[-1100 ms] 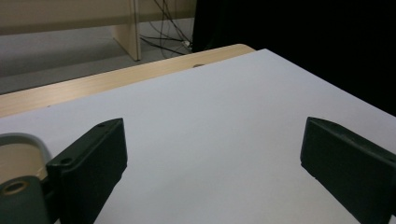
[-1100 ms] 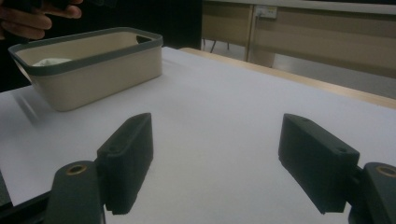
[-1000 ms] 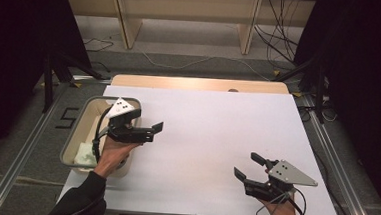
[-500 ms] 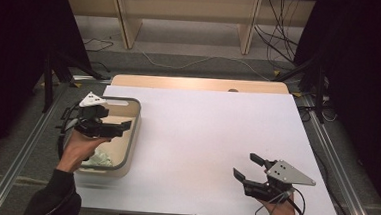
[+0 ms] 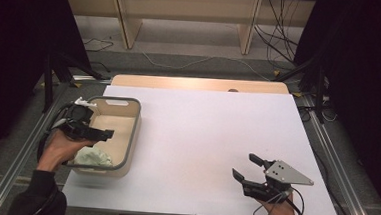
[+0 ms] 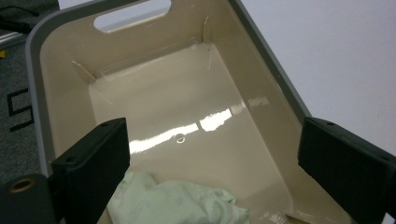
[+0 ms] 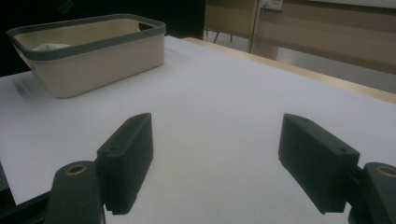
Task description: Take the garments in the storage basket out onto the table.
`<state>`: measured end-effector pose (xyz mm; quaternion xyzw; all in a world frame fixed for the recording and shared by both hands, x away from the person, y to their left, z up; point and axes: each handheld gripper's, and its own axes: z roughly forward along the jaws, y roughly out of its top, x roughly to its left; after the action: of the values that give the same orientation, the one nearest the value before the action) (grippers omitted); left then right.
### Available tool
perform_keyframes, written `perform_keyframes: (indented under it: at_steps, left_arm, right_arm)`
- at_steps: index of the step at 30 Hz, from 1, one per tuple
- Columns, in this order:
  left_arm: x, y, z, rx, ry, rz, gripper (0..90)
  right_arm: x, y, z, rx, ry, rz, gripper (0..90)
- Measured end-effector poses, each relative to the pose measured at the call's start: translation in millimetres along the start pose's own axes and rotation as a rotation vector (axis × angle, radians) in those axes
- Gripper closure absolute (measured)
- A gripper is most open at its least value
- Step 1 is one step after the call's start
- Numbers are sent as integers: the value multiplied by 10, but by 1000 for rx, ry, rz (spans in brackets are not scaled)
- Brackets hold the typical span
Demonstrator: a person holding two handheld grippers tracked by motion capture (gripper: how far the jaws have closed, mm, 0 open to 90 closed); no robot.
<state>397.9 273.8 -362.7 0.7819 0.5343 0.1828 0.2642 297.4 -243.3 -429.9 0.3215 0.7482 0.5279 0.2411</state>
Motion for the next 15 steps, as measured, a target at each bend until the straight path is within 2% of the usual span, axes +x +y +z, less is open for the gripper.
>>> perform_keyframes:
  at_steps: [3, 5, 15]
  left_arm:
    - [41, -18, -2, 33, -2, -8, 86]
    - [62, -31, 16, 56, 13, -8, 87]
    - [131, -111, 182, 209, 17, -27, 100]
  right_arm:
    - [-3, 0, 4, 3, -1, 0, 271]
    - [-1, -6, 12, 9, 3, 2, 270]
    - [5, -11, 18, 21, -2, 0, 271]
